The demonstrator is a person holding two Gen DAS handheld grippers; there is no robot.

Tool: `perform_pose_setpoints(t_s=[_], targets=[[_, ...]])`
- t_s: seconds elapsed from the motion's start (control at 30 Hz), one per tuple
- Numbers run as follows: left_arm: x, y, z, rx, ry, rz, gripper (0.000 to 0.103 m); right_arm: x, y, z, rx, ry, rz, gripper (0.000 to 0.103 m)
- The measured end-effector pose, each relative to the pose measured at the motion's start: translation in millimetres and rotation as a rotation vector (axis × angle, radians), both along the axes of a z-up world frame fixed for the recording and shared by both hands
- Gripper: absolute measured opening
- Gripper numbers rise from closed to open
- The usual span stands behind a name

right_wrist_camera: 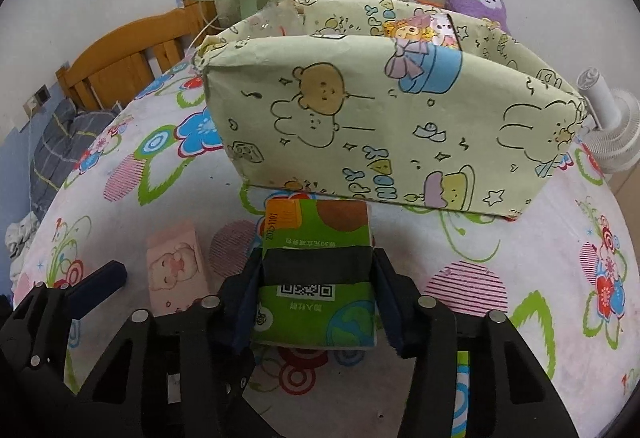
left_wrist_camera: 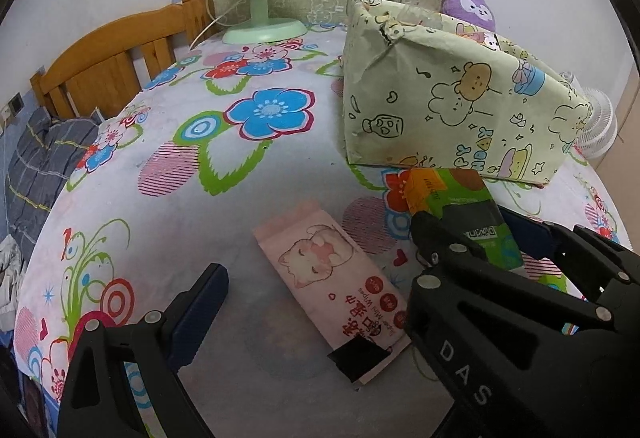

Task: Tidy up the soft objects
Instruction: 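Move the right gripper toward the green tissue pack while the left gripper nears the pink card, then close the right gripper on the green tissue pack while the left gripper grasps the pink wipe pack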

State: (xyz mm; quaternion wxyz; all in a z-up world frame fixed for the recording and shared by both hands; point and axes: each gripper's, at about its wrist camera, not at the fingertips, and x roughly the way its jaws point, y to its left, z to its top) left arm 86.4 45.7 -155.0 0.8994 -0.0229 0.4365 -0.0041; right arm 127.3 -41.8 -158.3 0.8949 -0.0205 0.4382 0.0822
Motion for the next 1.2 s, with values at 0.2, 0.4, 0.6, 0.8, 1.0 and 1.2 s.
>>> perform_pose_setpoints(t_s=[0.2, 0.4, 0.6, 0.8, 1.0, 1.2], targets=[[4, -6, 0, 0.003, -0.002, -0.014, 0.096, 0, -7, 1, -0.002, -0.01, -0.025, 0.054], [10, -10, 0, 0.024, -0.011, -0.016, 0.088, -1, -14, 3, 0.002, -0.01, -0.043, 0.054], [12, -13, 1, 0.022, -0.016, -0.032, 0.079, -1, -17, 4, 0.008, -0.011, -0.055, 0.054], [8, -19, 3, 0.017, -0.021, -0.052, 0.061, -4, -21, 6, 0.013, -0.012, -0.062, 0.054], [3, -26, 5, 0.02, -0.018, -0.06, 0.041, -9, -30, 7, 0.018, -0.011, -0.08, 0.054], [-5, -29, 5, 0.022, -0.016, -0.032, 0.041, -17, -35, 8, 0.023, -0.012, -0.08, 0.054]])
